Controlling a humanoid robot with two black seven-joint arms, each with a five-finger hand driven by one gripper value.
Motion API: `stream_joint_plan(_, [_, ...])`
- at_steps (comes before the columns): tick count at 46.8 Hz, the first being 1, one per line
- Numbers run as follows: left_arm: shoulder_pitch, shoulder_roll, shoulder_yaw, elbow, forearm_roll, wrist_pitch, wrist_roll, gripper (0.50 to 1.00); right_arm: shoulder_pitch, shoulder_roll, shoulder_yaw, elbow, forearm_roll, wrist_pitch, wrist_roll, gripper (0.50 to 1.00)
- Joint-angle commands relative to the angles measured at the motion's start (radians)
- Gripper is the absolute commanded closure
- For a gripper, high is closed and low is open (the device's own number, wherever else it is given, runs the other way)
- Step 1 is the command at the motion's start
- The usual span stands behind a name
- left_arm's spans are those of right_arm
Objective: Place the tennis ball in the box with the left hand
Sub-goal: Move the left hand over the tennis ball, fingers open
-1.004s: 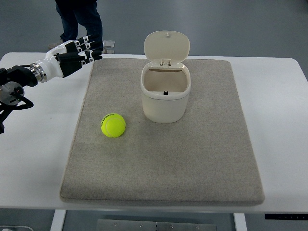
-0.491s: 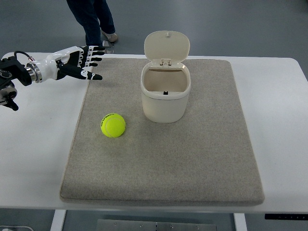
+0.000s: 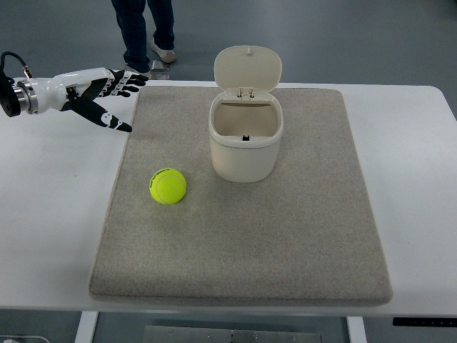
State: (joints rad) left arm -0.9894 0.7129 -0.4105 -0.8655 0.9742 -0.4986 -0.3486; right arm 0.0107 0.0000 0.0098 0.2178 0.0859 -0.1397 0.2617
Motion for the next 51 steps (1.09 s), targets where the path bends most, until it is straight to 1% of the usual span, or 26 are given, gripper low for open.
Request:
stream_joint_plan(1, [0.000,0.010,0.001,-0.009,0.113,0.005,-0.033,0.508,0.000,0.000,-0.001,0.000,0.000,0.000,-0.001,0.562])
stream_joint_plan(6, [0.001,0.011,0.004,-0.013,0.262,0.041,-0.076,0.508,0.000,0.000,0.001,0.000,0.000,0.000,0.001,0.562])
stream_joint_plan(9, [0.001,0.016,0.016,-0.023,0.308,0.061,-0.098,0.508,0.000,0.000,-0.001,0.000,0.000,0.000,-0.001,0.562])
stream_joint_plan(27, [-0.002,0.056,0.061,-0.193,0.379,0.072,-0.107,0.510,0.000,0.000,0.001,0.000,0.000,0.000,-0.001,0.562])
stream_joint_plan(34, [-0.002,0.086,0.061,-0.268,0.466,0.078,-0.151,0.516,0.000,0.000,-0.001,0.000,0.000,0.000,-0.001,0.562])
stream_joint_plan(39, [-0.002,0.094,0.062,-0.299,0.506,0.115,-0.167,0.519,0.000,0.000,-0.001,0.000,0.000,0.000,0.001,0.562])
stream_joint_plan(46, [-0.002,0.103,0.084,-0.342,0.567,0.201,-0.168,0.521,0.000,0.000,-0.001,0.000,0.000,-0.001,-0.001,0.562])
stream_joint_plan(51, [-0.003,0.115,0.110,-0.398,0.604,0.219,-0.168,0.525,0.000,0.000,0.001,0.000,0.000,0.000,0.001,0.562])
